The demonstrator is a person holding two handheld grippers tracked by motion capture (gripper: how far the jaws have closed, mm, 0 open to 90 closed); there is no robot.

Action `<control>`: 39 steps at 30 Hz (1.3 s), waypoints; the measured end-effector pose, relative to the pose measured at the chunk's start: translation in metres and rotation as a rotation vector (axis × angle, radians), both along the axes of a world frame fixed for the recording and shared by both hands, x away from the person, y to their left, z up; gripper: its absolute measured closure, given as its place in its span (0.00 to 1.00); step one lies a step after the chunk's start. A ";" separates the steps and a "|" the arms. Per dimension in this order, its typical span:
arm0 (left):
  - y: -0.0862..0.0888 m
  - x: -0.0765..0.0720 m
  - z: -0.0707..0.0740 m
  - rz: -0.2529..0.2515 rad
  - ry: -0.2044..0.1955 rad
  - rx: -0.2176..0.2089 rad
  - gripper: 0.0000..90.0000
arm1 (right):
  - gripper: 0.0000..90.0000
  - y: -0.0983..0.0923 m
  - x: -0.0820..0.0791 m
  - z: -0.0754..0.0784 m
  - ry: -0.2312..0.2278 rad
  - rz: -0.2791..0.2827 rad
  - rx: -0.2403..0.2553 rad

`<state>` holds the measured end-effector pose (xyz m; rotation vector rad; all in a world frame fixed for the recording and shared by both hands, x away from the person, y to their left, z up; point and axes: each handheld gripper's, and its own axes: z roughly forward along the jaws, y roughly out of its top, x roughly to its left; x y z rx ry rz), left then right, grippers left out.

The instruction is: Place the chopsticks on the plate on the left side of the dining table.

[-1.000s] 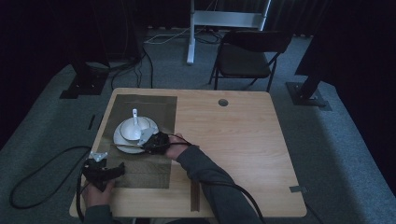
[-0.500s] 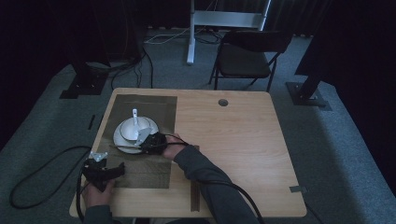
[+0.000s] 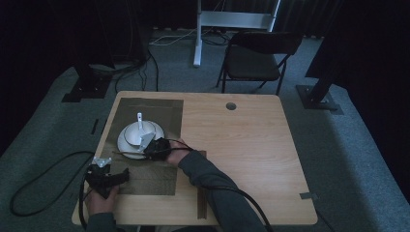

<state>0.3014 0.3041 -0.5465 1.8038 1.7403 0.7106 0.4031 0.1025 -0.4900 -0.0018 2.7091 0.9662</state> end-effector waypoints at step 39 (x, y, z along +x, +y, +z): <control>0.000 0.000 0.000 0.000 0.000 0.000 0.02 | 0.93 0.022 0.000 -0.008 -0.058 -0.017 -0.013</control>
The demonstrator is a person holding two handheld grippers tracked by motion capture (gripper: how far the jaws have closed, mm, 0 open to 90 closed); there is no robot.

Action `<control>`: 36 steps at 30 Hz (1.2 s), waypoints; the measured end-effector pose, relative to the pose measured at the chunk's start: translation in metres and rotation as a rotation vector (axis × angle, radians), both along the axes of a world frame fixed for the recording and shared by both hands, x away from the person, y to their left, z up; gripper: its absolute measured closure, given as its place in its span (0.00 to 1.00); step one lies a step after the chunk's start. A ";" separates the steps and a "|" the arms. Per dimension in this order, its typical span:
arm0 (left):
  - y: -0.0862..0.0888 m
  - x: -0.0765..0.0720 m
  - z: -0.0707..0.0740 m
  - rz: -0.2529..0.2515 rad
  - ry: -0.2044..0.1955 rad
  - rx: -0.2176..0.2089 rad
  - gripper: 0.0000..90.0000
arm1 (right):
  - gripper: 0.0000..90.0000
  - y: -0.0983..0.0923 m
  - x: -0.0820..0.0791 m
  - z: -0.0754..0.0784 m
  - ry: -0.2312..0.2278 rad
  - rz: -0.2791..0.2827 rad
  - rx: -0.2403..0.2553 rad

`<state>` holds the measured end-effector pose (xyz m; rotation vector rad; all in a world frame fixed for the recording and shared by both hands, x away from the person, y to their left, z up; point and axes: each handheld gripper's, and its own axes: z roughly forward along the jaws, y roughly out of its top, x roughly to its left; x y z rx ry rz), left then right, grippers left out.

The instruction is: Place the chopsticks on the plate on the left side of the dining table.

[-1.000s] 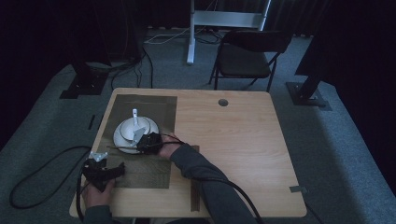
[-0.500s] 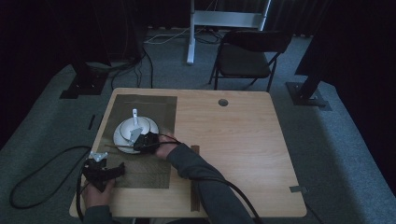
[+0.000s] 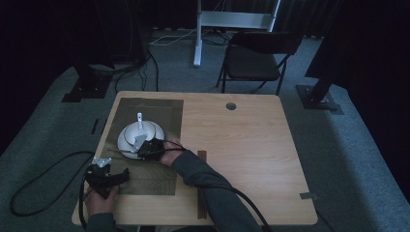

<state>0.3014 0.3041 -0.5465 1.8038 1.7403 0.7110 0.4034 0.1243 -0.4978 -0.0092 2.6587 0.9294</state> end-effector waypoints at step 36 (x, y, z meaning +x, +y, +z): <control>0.000 0.000 0.000 0.000 0.000 0.000 0.02 | 0.82 -0.031 -0.006 0.010 0.024 -0.020 0.047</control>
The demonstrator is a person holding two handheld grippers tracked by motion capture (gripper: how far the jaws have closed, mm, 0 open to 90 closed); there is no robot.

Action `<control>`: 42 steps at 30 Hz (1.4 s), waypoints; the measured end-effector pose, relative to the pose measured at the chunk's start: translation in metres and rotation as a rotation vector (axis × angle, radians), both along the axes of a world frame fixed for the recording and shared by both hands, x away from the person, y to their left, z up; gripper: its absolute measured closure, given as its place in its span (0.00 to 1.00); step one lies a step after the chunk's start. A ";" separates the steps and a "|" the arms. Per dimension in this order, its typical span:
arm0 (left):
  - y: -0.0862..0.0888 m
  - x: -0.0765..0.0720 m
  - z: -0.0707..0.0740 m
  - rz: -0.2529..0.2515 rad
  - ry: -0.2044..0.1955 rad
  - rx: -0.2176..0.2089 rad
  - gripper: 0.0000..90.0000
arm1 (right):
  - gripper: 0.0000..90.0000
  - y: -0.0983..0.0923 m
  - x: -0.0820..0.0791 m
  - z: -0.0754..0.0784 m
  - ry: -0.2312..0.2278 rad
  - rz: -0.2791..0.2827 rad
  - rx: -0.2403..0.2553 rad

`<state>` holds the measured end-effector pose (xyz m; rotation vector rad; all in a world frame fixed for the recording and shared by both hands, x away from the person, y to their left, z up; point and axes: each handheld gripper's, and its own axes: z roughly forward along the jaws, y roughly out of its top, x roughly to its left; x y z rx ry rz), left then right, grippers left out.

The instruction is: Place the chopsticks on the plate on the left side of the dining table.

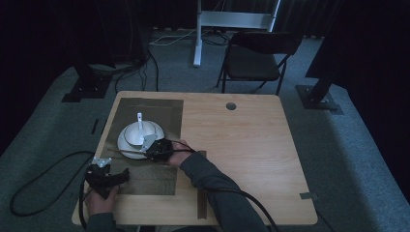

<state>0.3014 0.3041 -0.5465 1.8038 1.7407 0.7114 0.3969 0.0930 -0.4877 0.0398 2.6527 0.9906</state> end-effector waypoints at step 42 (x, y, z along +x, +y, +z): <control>0.000 0.000 0.000 0.000 -0.002 -0.001 0.02 | 0.63 -0.054 -0.025 0.037 0.007 -0.009 0.032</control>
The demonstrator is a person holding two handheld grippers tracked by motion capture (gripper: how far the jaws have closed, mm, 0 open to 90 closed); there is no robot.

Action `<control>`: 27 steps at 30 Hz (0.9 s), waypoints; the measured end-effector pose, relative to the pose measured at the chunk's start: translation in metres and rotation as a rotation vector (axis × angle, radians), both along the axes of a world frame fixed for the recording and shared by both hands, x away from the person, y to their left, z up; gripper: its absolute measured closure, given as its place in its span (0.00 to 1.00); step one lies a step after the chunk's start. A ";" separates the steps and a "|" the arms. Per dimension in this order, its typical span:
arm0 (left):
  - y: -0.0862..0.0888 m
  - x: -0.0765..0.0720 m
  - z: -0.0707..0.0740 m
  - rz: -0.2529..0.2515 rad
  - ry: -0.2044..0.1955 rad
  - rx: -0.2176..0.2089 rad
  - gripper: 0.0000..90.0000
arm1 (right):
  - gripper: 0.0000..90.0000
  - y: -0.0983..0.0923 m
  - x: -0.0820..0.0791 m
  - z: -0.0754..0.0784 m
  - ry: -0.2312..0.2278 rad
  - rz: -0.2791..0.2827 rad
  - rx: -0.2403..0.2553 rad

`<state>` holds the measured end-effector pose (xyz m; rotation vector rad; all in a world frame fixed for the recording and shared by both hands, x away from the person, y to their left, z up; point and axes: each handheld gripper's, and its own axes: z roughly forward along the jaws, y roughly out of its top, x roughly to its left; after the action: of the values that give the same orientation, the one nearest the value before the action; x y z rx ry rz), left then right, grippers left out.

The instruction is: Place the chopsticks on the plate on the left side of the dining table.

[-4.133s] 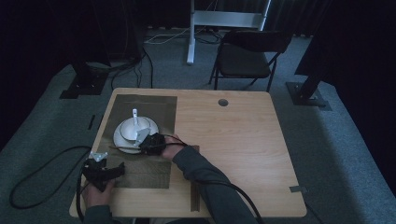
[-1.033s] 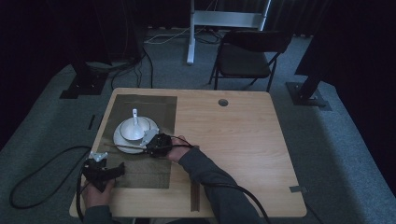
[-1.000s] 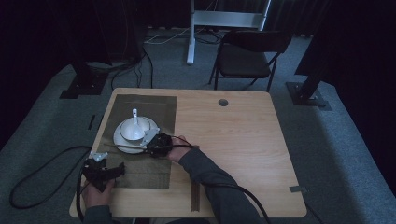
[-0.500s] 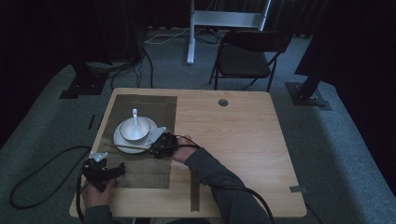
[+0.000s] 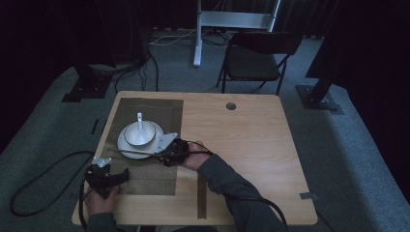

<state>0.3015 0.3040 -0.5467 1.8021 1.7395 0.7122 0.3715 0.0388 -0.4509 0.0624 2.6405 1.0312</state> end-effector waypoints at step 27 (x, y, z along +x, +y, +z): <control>0.000 0.000 0.000 -0.001 0.002 0.000 0.02 | 0.60 -0.043 -0.021 0.023 -0.032 -0.046 0.089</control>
<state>0.3014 0.3041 -0.5465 1.8046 1.7400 0.7105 0.3509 -0.0045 -0.4281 0.1236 2.5516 1.1239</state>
